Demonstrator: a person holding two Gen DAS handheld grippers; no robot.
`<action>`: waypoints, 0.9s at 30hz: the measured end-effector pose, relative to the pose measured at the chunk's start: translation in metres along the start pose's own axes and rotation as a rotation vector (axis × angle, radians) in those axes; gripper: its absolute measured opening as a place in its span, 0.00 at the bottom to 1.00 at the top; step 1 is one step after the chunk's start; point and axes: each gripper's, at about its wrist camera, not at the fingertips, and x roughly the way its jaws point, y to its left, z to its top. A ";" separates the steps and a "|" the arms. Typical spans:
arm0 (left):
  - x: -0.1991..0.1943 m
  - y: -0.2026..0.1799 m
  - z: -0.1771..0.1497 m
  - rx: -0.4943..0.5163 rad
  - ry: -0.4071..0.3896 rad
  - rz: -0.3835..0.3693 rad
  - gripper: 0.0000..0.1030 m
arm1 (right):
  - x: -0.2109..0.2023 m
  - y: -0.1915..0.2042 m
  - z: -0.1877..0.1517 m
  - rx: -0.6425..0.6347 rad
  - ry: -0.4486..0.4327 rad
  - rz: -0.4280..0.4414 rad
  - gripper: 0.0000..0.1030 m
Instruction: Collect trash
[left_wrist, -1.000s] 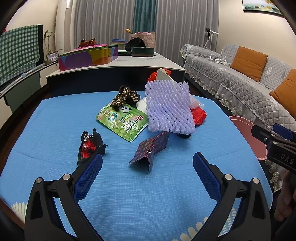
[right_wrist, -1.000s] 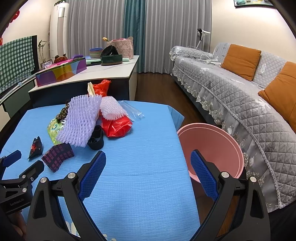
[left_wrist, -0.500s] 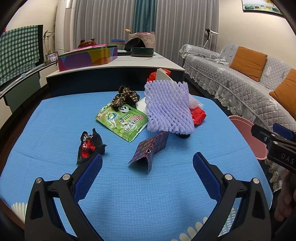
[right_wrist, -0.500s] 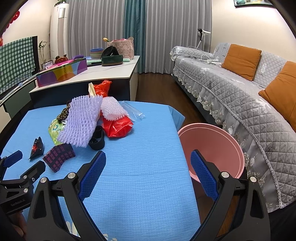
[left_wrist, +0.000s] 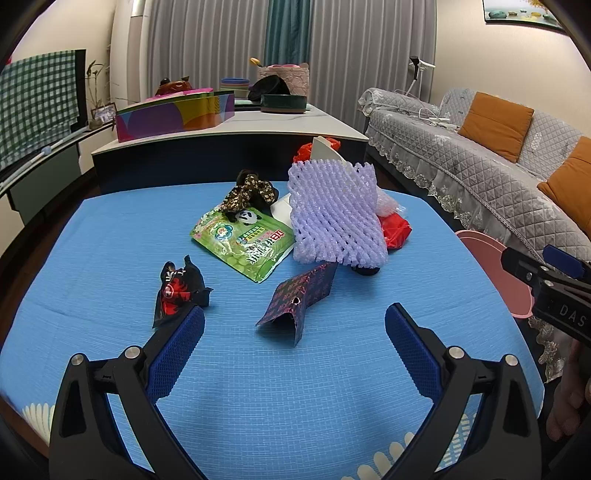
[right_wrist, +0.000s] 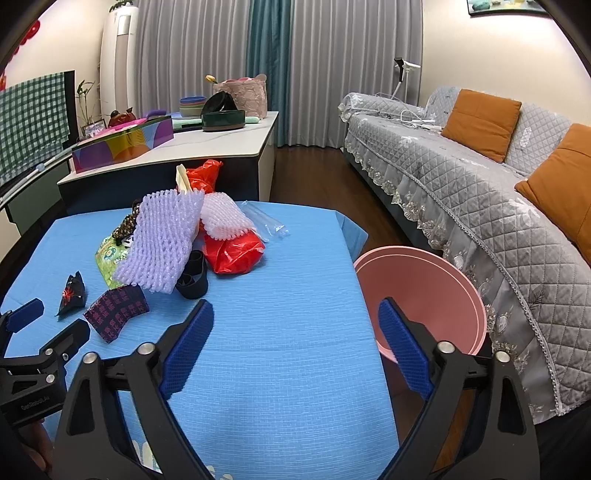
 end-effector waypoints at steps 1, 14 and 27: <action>0.000 0.000 0.000 -0.001 0.000 0.003 0.92 | 0.000 0.000 0.000 0.005 0.001 0.006 0.79; 0.007 0.029 0.008 -0.090 -0.018 0.125 0.86 | 0.026 0.017 0.009 0.105 0.038 0.190 0.61; 0.053 0.069 0.018 -0.141 0.054 0.265 0.84 | 0.086 0.055 0.023 0.113 0.119 0.329 0.60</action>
